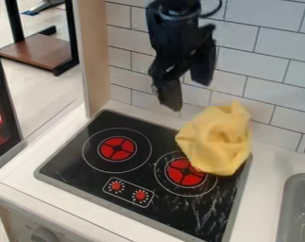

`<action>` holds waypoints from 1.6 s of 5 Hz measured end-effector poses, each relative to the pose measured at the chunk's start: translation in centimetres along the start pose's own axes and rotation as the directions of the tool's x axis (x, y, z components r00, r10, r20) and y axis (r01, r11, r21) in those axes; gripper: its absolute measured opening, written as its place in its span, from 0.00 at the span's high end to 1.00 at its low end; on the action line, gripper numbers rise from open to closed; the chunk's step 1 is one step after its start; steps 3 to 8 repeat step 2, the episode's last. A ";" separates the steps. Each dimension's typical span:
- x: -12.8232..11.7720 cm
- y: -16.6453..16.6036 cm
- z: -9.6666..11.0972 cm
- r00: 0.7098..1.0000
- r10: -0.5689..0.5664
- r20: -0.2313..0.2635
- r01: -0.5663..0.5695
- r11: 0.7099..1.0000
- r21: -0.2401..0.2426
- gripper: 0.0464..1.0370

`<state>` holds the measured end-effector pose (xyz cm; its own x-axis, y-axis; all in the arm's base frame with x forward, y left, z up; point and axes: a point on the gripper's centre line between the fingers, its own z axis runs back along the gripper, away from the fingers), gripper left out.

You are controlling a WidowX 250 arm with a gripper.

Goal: Placed the cloth to the right edge of the machine

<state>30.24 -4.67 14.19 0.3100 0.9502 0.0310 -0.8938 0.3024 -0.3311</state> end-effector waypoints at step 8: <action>0.0 0.1 1.1 1.000 -0.027 -0.001 0.027 0.999 -0.029 0.04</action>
